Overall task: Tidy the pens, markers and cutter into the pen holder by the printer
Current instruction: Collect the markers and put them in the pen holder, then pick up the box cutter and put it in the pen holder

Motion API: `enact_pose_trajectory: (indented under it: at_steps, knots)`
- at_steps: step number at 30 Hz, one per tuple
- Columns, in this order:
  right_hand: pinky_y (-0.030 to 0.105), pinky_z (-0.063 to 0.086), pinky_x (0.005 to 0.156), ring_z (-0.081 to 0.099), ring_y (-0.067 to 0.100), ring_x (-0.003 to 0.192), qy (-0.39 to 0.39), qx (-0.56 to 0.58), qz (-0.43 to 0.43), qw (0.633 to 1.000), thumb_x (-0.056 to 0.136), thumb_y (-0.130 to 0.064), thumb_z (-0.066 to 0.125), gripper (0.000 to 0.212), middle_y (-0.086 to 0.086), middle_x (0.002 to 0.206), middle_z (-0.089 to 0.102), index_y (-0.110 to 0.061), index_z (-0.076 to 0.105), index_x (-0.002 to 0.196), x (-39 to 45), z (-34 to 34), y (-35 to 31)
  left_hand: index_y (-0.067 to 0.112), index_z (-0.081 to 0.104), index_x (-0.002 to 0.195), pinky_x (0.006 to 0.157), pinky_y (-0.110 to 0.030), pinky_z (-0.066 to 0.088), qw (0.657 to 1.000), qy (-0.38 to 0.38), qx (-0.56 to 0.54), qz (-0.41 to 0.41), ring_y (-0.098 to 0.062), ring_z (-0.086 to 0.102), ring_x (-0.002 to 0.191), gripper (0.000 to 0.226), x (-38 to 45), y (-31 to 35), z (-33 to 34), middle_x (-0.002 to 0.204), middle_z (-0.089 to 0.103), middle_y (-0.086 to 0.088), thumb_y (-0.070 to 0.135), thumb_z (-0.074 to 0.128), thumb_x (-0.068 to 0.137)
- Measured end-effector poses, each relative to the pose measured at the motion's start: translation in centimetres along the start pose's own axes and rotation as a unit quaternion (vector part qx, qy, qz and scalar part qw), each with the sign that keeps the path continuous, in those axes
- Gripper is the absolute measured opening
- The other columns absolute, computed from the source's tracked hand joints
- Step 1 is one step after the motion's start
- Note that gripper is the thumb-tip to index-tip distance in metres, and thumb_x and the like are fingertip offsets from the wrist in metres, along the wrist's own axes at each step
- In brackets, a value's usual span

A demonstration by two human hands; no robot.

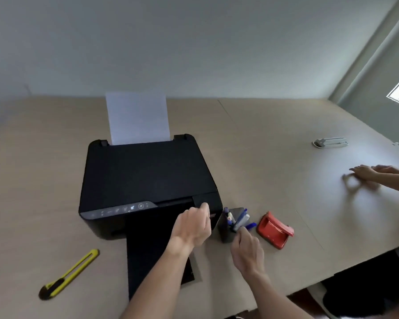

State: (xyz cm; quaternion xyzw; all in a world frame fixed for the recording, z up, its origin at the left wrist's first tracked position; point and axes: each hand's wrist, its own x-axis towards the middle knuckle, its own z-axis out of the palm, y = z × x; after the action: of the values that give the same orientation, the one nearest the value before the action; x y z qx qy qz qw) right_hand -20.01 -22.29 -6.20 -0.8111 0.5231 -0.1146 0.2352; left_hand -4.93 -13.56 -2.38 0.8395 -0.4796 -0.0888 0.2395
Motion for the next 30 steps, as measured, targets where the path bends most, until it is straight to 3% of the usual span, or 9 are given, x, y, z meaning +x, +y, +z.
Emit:
enact_pose_trajectory:
  at_steps: [6, 10, 15, 20, 23, 25, 27, 30]
  knots:
    - [0.036, 0.038, 0.061, 0.057, 0.035, 0.074, -0.044, -0.051, -0.053, 0.996, 0.090, -0.019, 0.039, 0.020, 0.006, 0.069, 0.058, -0.011, 0.046, 0.073, -1.4, 2.4, -3.4, 0.013, 0.054, 0.087, 0.050, -0.033, 0.047, 0.995, -0.005, 0.029, -0.099, -0.024, 0.063, 0.058, 0.017, -6.3, -6.1, -0.7, 0.069, 0.066, -0.004, 0.018, 0.039, 0.092]
    - [0.035, 0.041, 0.062, 0.052, 0.024, 0.063, -0.065, -0.027, -0.058, 0.996, 0.090, -0.018, 0.041, 0.020, 0.002, 0.069, 0.061, -0.015, 0.054, 0.075, -3.0, 4.2, -5.9, 0.013, 0.054, 0.091, 0.054, -0.033, 0.037, 0.978, 0.018, 0.043, -0.202, -0.028, 0.059, 0.066, 0.016, -11.0, -10.8, -1.9, 0.079, 0.067, -0.009, 0.021, 0.040, 0.095]
    - [0.033, 0.038, 0.057, 0.051, 0.017, 0.059, -0.134, -0.062, -0.194, 0.970, 0.090, -0.019, 0.042, 0.018, -0.004, 0.066, 0.061, -0.019, 0.053, 0.076, -6.1, 7.0, -10.1, 0.014, 0.060, 0.092, 0.058, -0.033, 0.044, 0.947, 0.052, 0.057, -0.313, -0.027, 0.068, 0.076, 0.024, -16.9, -15.4, -3.4, 0.082, 0.071, -0.008, 0.026, 0.040, 0.097]
    - [0.031, 0.037, 0.053, 0.050, 0.015, 0.056, -0.206, -0.090, -0.323, 0.919, 0.093, -0.023, 0.038, 0.020, -0.003, 0.067, 0.060, -0.020, 0.047, 0.075, -8.8, 10.5, -16.0, 0.011, 0.062, 0.099, 0.065, -0.037, 0.049, 0.890, 0.100, 0.073, -0.438, -0.031, 0.068, 0.081, 0.021, -22.3, -17.9, -4.5, 0.085, 0.070, -0.009, 0.023, 0.046, 0.095]
    - [0.038, 0.047, 0.067, 0.056, 0.025, 0.073, -0.245, -0.083, -0.384, 0.887, 0.092, -0.021, 0.039, 0.017, 0.005, 0.083, 0.062, -0.017, 0.044, 0.076, -10.2, 13.4, -19.3, 0.007, 0.065, 0.082, 0.057, -0.038, 0.050, 0.857, 0.107, 0.102, -0.494, -0.034, 0.063, 0.070, 0.021, -25.3, -19.1, -4.4, 0.076, 0.062, -0.012, 0.019, 0.048, 0.079]
    - [0.040, 0.047, 0.083, 0.056, 0.029, 0.094, -0.275, -0.101, -0.425, 0.856, 0.088, -0.014, 0.042, 0.010, 0.010, 0.104, 0.059, -0.013, 0.051, 0.090, -11.1, 15.5, -21.0, 0.009, 0.065, 0.080, 0.057, -0.040, 0.051, 0.836, 0.109, 0.143, -0.518, -0.034, 0.060, 0.071, 0.019, -27.5, -19.7, -3.7, 0.078, 0.060, -0.012, 0.021, 0.059, 0.068]
    - [0.041, 0.042, 0.094, 0.051, 0.032, 0.110, -0.291, -0.156, -0.471, 0.818, 0.084, -0.007, 0.043, 0.031, 0.011, 0.124, 0.051, -0.011, 0.052, 0.113, -12.0, 17.5, -22.3, 0.011, 0.067, 0.090, 0.061, -0.042, 0.052, 0.835, 0.082, 0.137, -0.527, -0.033, 0.061, 0.077, 0.036, -29.5, -20.0, -3.1, 0.089, 0.063, -0.012, 0.018, 0.074, 0.055]
    - [0.043, 0.028, 0.110, 0.031, 0.032, 0.134, -0.300, -0.230, -0.511, 0.772, 0.085, -0.002, 0.042, 0.059, 0.009, 0.153, 0.024, -0.014, 0.032, 0.141, -13.3, 19.7, -23.7, 0.017, 0.066, 0.111, 0.071, -0.042, 0.055, 0.838, 0.049, 0.100, -0.534, -0.030, 0.063, 0.090, 0.060, -31.8, -20.0, -2.5, 0.105, 0.065, -0.007, 0.011, 0.075, 0.052]
